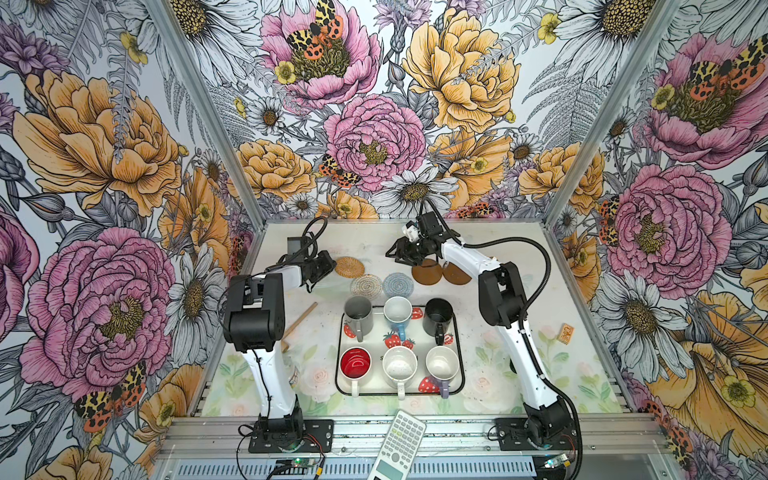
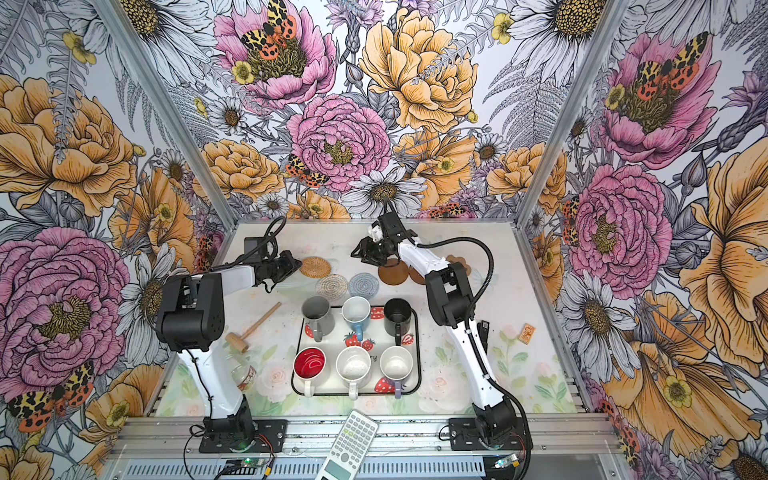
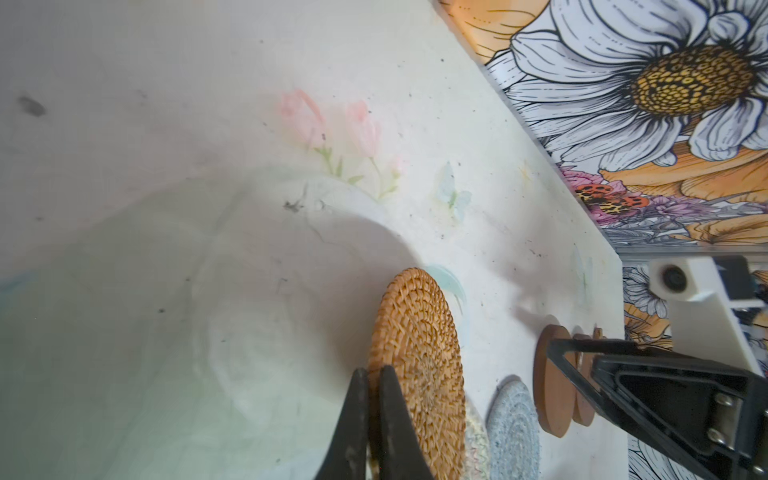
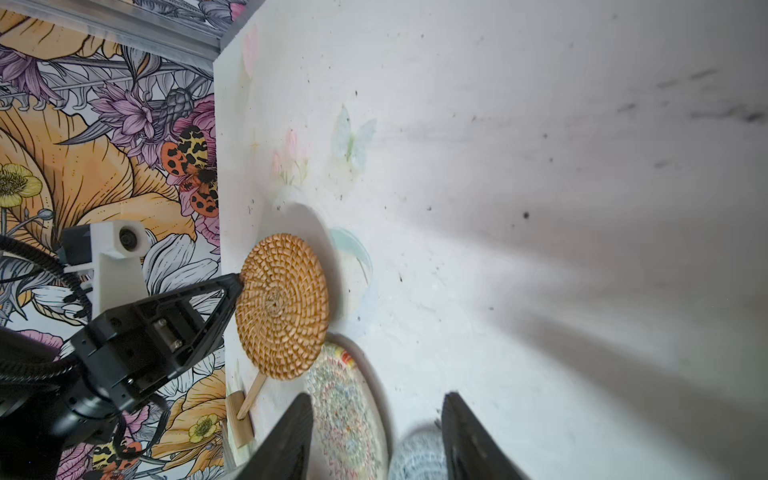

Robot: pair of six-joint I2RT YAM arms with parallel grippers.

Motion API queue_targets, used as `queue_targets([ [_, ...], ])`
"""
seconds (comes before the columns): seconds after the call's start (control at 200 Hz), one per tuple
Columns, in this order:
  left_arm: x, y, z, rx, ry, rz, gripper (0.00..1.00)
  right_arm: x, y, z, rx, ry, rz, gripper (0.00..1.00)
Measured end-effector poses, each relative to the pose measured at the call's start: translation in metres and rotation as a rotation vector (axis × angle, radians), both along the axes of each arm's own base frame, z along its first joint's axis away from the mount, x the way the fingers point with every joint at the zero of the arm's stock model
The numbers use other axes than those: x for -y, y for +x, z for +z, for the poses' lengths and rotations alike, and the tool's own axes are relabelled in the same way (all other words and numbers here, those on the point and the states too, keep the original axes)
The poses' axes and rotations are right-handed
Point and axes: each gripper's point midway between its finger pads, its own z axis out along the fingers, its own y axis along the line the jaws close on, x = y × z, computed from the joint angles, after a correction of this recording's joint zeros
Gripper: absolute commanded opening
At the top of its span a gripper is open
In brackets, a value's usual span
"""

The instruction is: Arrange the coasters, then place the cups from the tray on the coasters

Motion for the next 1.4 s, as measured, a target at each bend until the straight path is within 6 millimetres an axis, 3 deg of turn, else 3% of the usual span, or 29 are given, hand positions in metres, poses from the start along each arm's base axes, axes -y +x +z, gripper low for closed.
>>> queue_targets([
  [0.255,-0.028,-0.004,-0.01,-0.022,0.04,0.055,0.0,0.008,-0.02,0.015,0.014,-0.02,0.02,0.48],
  [0.35,-0.032,-0.007,-0.012,-0.036,0.054,0.054,0.17,0.008,-0.028,0.016,0.013,-0.026,0.031,0.48],
  [0.405,-0.032,-0.008,-0.014,-0.046,0.059,0.052,0.32,0.008,-0.032,0.015,0.01,-0.031,0.039,0.48],
  [0.455,-0.033,-0.009,-0.015,-0.052,0.064,0.049,0.36,0.008,-0.037,0.013,0.005,-0.036,0.046,0.48],
  [0.515,-0.033,-0.01,-0.015,-0.055,0.069,0.044,0.48,0.008,-0.041,0.011,-0.002,-0.042,0.05,0.48],
  [0.615,-0.033,-0.012,-0.016,-0.067,0.069,0.044,0.54,0.01,-0.044,0.006,-0.007,-0.052,0.055,0.48],
  [0.726,-0.033,-0.015,-0.016,-0.079,0.071,0.046,0.54,0.012,-0.049,0.0,-0.011,-0.068,0.061,0.46],
  [0.806,-0.031,-0.017,-0.008,-0.077,0.082,0.048,0.53,0.016,-0.054,-0.002,-0.012,-0.083,0.064,0.3],
  [0.906,-0.027,-0.019,0.02,-0.035,0.104,0.048,0.49,0.02,-0.059,-0.001,-0.009,-0.099,0.071,0.1],
  [0.996,-0.014,-0.02,0.055,0.03,0.121,0.025,0.44,0.022,-0.062,0.0,-0.003,-0.108,0.077,0.0],
  [1.081,0.006,-0.018,0.085,0.097,0.127,-0.018,0.36,0.022,-0.065,-0.002,-0.006,-0.114,0.084,0.0],
  [1.171,0.029,-0.017,0.1,0.132,0.127,-0.072,0.29,0.023,-0.068,-0.006,-0.017,-0.123,0.091,0.0],
  [1.281,0.054,-0.02,0.098,0.118,0.123,-0.133,0.23,0.023,-0.073,-0.01,-0.025,-0.138,0.102,0.0],
  [1.396,0.076,-0.024,0.083,0.075,0.116,-0.188,0.2,0.023,-0.075,-0.012,-0.025,-0.15,0.108,0.0],
])
